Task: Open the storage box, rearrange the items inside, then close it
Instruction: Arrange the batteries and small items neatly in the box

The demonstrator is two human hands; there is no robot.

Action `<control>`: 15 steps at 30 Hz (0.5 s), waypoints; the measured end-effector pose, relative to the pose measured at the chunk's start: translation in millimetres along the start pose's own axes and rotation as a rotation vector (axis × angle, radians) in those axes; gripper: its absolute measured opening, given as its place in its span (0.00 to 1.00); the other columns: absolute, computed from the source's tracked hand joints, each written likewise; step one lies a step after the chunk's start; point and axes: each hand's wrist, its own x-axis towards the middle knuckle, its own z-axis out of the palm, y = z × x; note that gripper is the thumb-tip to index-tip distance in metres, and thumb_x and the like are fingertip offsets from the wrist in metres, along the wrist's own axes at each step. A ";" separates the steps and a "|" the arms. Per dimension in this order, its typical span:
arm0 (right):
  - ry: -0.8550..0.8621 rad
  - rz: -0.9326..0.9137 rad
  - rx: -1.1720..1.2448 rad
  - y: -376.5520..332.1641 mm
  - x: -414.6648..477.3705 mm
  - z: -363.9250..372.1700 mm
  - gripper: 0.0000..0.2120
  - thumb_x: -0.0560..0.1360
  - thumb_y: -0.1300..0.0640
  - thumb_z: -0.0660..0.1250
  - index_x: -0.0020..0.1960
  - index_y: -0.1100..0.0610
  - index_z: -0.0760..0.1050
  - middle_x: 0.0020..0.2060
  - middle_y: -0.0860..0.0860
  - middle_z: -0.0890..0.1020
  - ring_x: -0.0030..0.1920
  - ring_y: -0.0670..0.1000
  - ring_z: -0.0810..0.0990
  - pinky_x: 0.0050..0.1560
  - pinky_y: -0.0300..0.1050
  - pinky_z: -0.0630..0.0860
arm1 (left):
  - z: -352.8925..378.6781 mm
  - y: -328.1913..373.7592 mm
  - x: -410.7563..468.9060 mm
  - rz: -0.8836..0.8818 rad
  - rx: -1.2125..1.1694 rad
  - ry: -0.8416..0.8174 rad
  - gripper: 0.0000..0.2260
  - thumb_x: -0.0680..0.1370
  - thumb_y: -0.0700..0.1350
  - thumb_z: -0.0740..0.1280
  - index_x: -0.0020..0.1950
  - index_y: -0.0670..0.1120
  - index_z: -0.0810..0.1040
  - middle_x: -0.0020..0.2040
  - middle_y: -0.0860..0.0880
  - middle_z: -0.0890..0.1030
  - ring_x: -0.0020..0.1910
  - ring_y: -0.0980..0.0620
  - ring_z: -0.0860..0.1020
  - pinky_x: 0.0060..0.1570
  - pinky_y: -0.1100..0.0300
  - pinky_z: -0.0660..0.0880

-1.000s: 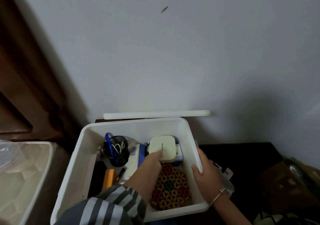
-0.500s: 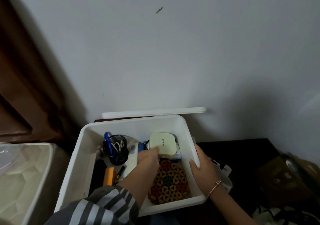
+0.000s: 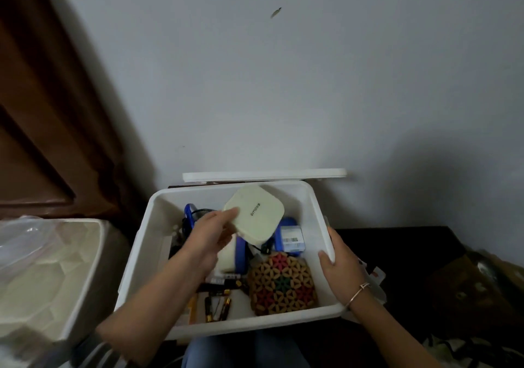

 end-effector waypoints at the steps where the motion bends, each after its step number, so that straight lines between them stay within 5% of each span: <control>1: 0.002 0.006 -0.011 -0.2 -0.3 -0.3 0.24 0.76 0.64 0.62 0.70 0.51 0.66 0.54 0.47 0.77 0.50 0.41 0.74 0.49 0.32 0.71 | -16.9 5.3 -7.5 0.059 -0.003 -0.026 0.07 0.77 0.46 0.70 0.48 0.42 0.78 0.42 0.46 0.82 0.40 0.52 0.78 0.40 0.60 0.74; 4: 0.043 -0.033 -0.245 -2.8 -1.7 -1.3 0.26 0.74 0.61 0.66 0.71 0.57 0.65 0.65 0.57 0.73 0.65 0.56 0.70 0.64 0.54 0.70 | -69.5 16.8 -28.4 0.200 -0.023 -0.052 0.14 0.78 0.48 0.67 0.57 0.40 0.79 0.54 0.42 0.84 0.52 0.45 0.81 0.54 0.52 0.76; 8: 0.083 -0.368 -0.494 -26.8 -6.5 5.7 0.27 0.68 0.56 0.75 0.65 0.60 0.73 0.64 0.58 0.75 0.66 0.61 0.72 0.63 0.58 0.69 | -132.2 16.8 -44.8 0.279 -0.058 0.014 0.17 0.77 0.54 0.66 0.60 0.45 0.81 0.57 0.41 0.83 0.57 0.41 0.81 0.56 0.42 0.77; 12: -0.351 -0.539 -0.420 -66.8 -2.2 58.0 0.21 0.74 0.46 0.65 0.65 0.52 0.72 0.62 0.48 0.75 0.62 0.49 0.74 0.61 0.44 0.70 | -161.1 2.7 -48.1 0.326 -0.123 0.103 0.16 0.76 0.57 0.66 0.59 0.51 0.82 0.55 0.43 0.84 0.53 0.41 0.83 0.44 0.45 0.81; 15: -0.653 -0.516 -0.551 -74.0 6.2 120.6 0.25 0.75 0.44 0.63 0.68 0.53 0.67 0.62 0.51 0.73 0.61 0.53 0.73 0.59 0.47 0.71 | -166.3 -7.7 -43.2 0.335 -0.284 0.146 0.15 0.79 0.55 0.62 0.60 0.51 0.82 0.57 0.44 0.84 0.53 0.43 0.83 0.40 0.50 0.82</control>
